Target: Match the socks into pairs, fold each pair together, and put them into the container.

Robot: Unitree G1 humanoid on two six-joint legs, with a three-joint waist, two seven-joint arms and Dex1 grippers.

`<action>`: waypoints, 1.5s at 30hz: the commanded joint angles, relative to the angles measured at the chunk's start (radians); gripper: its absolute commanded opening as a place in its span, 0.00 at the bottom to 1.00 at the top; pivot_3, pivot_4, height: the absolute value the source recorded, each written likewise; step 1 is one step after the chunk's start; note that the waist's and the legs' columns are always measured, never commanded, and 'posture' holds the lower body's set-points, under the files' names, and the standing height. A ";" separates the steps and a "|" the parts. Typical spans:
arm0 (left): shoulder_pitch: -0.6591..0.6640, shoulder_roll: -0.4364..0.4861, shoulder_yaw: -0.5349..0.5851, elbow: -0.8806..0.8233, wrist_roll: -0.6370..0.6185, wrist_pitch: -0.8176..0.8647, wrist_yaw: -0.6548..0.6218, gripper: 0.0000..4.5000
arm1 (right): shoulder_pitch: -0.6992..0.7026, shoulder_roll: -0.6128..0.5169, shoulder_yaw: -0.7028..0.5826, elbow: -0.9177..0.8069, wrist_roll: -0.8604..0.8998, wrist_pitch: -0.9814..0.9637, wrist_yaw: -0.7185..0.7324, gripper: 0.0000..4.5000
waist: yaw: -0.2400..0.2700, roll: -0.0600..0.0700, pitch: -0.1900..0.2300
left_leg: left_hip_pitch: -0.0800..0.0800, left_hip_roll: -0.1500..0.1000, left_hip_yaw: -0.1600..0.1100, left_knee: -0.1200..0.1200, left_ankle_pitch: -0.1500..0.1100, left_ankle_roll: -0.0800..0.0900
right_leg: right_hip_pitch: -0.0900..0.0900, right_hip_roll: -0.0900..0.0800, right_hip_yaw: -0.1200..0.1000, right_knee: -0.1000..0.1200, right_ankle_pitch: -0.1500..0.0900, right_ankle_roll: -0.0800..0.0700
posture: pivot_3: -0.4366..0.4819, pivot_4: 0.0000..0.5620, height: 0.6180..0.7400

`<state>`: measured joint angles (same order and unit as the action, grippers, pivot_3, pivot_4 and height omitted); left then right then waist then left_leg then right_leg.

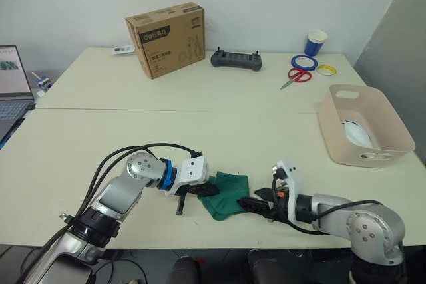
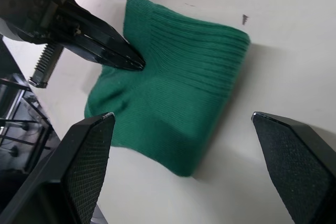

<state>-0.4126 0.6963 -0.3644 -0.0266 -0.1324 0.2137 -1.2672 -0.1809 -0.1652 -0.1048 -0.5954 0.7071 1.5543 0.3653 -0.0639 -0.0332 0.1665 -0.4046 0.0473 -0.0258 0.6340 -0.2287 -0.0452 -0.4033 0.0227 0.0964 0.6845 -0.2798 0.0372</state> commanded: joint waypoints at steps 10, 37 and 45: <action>0.020 0.020 0.005 0.025 0.029 0.042 0.019 0.00 | -0.081 0.108 0.125 0.224 0.009 -0.118 0.061 1.00 | -0.018 0.001 -0.002 | 0.003 0.000 0.000 -0.004 0.000 0.000 | 0.002 0.000 0.000 0.000 0.000 0.000 | 0.48 0.27 0.86; -0.169 -0.185 0.110 -0.031 -0.255 0.341 0.046 0.08 | 0.210 0.008 -0.022 -0.169 0.065 -0.236 -0.071 0.00 | 0.010 0.001 0.000 | -0.006 -0.001 -0.001 -0.003 0.000 0.000 | -0.004 -0.001 -0.001 -0.004 0.000 0.000 | 0.48 0.27 0.86; -0.376 -0.345 0.085 0.016 -0.276 0.348 0.063 0.63 | 0.518 -0.084 -0.269 -0.452 0.285 -0.428 -0.186 0.00 | 0.006 0.002 0.000 | -0.010 -0.001 -0.006 -0.001 0.000 0.000 | -0.005 0.000 -0.005 -0.004 -0.001 0.002 | 0.48 0.27 0.86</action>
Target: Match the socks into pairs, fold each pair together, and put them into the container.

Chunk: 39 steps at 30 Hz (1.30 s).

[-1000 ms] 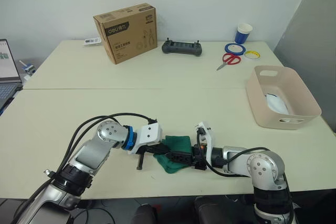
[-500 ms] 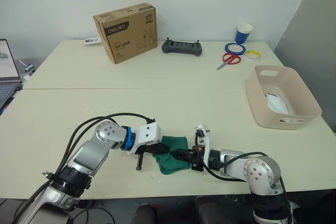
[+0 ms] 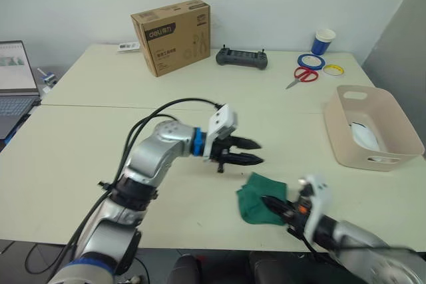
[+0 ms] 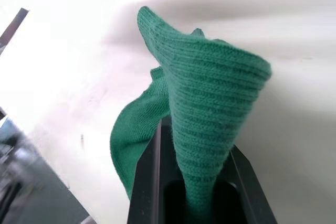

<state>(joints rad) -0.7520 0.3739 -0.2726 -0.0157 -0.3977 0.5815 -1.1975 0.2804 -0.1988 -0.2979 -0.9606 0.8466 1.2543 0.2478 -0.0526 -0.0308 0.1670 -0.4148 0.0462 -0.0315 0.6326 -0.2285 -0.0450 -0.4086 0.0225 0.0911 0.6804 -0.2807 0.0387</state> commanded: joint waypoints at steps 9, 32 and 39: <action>-0.093 -0.045 -0.026 0.040 -0.007 -0.022 -0.058 0.99 | 0.278 -0.421 -0.445 -0.087 0.665 -0.603 -0.359 0.00 | -0.010 0.000 0.002 | 0.005 -0.003 0.004 0.001 0.000 0.000 | 0.005 0.000 0.007 0.001 0.001 0.000 | 0.48 0.27 0.86; -0.006 -0.009 -0.017 -0.188 -0.064 0.095 0.050 0.99 | -0.372 -1.244 0.236 0.875 -0.752 -0.995 0.044 0.00 | 0.001 0.000 0.005 | 0.003 -0.003 0.006 0.003 0.000 0.000 | 0.003 -0.001 0.008 -0.001 0.001 0.001 | 0.48 0.27 0.86; 0.022 -0.007 -0.021 -0.225 -0.067 0.100 0.098 0.99 | -0.630 -1.078 0.430 1.080 -0.957 -1.089 0.237 0.00 | -0.003 0.006 0.007 | 0.004 -0.003 0.006 0.006 0.000 0.000 | 0.003 -0.001 0.009 0.002 0.001 0.001 | 0.48 0.27 0.86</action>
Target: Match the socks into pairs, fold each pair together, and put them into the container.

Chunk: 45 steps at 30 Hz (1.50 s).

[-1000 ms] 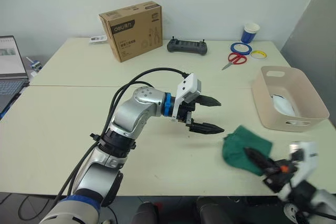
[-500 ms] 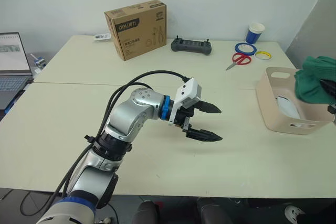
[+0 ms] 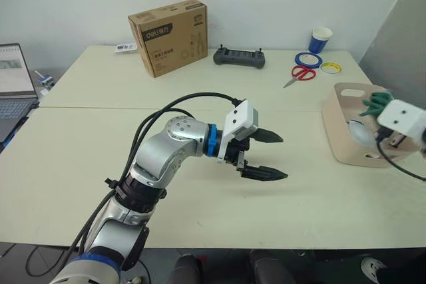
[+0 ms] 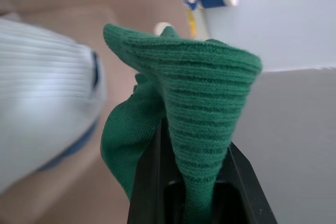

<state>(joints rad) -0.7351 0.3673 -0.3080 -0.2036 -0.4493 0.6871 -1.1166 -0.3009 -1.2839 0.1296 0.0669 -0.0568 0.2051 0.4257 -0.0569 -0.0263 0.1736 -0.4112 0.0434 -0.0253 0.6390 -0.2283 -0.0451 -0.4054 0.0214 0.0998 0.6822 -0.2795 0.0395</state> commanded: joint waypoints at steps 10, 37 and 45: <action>0.007 -0.006 0.017 -0.028 -0.018 -0.023 0.050 1.00 | -0.143 -0.017 -0.090 0.036 0.057 0.093 0.435 0.60 | 0.006 0.002 0.000 | -0.003 0.000 -0.001 0.005 0.000 0.000 | 0.000 0.000 0.000 0.000 0.001 0.001 | 0.48 0.27 0.86; 0.076 0.140 0.114 -0.053 -0.047 0.017 0.057 1.00 | -0.130 0.079 -0.321 -0.093 0.103 0.316 0.424 0.99 | 0.002 0.011 0.001 | -0.004 0.000 -0.001 0.005 0.000 0.000 | 0.000 0.000 0.000 0.000 0.001 0.002 | 0.48 0.27 0.86; 0.330 0.365 0.350 -0.055 0.002 0.011 0.171 1.00 | 0.006 0.369 -0.572 -0.541 0.277 0.403 0.286 0.99 | -0.003 0.008 0.002 | -0.002 0.002 -0.003 0.006 0.000 0.000 | 0.001 0.001 -0.002 0.002 0.002 0.002 | 0.48 0.27 0.86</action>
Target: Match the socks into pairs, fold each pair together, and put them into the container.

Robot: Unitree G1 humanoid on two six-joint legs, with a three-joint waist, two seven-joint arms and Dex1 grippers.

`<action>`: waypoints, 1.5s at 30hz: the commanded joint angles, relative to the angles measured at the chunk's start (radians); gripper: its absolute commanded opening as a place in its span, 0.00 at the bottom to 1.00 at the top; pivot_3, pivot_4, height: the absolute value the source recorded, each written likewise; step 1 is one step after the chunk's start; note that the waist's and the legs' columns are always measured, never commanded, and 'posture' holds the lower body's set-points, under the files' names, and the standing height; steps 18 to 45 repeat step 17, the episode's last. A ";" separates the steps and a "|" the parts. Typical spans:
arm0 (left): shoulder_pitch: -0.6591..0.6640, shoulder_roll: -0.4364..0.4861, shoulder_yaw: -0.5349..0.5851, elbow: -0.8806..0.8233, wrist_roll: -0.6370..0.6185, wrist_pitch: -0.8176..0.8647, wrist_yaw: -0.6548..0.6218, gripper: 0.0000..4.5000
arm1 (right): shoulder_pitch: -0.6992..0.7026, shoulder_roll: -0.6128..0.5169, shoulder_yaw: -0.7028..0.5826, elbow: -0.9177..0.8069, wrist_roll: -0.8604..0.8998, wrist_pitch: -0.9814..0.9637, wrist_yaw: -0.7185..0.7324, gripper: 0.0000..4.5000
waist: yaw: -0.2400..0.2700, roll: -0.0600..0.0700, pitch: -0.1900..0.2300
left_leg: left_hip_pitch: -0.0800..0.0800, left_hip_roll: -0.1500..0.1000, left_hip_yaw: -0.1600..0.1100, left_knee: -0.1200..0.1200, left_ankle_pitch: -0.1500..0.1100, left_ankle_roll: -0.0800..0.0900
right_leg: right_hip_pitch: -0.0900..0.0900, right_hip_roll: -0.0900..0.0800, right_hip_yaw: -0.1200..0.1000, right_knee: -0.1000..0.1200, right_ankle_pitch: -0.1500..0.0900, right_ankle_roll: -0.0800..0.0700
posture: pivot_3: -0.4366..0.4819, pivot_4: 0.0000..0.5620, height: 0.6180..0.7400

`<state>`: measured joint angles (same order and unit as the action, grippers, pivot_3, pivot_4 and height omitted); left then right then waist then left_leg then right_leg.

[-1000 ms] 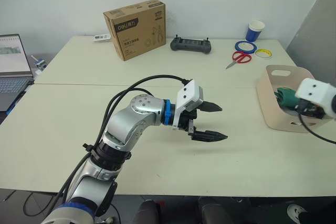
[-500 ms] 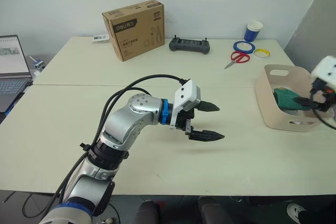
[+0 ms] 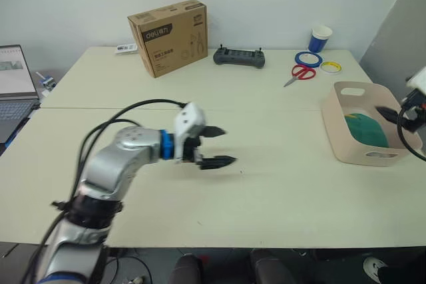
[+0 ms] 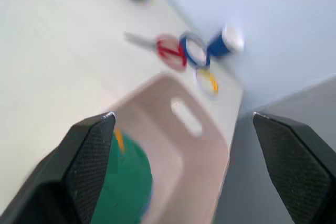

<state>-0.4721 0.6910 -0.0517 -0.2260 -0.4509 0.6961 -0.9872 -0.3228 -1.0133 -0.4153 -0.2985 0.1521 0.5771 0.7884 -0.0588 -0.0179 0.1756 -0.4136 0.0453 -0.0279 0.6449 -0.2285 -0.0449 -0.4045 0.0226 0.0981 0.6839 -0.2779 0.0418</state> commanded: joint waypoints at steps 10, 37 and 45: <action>0.479 -0.039 0.325 -0.070 0.140 -0.187 0.346 1.00 | 0.426 0.536 0.157 -0.401 0.026 -0.076 -0.328 0.99 | 0.028 -0.004 -0.001 | -0.003 -0.001 0.001 -0.001 0.000 0.000 | -0.002 -0.005 -0.001 -0.002 0.000 -0.001 | 0.48 0.27 0.86; 0.564 -0.080 0.355 -0.026 0.185 -0.285 0.413 1.00 | 0.577 0.575 0.190 -0.282 -0.058 -0.267 -0.356 0.99 | 0.027 -0.006 -0.002 | -0.001 -0.002 0.004 0.000 0.000 0.000 | -0.001 -0.006 -0.001 -0.002 -0.002 -0.003 | 0.48 0.27 0.86; 0.564 -0.080 0.355 -0.026 0.185 -0.285 0.413 1.00 | 0.577 0.575 0.190 -0.282 -0.058 -0.267 -0.356 0.99 | 0.027 -0.006 -0.002 | -0.001 -0.002 0.004 0.000 0.000 0.000 | -0.001 -0.006 -0.001 -0.002 -0.002 -0.003 | 0.48 0.27 0.86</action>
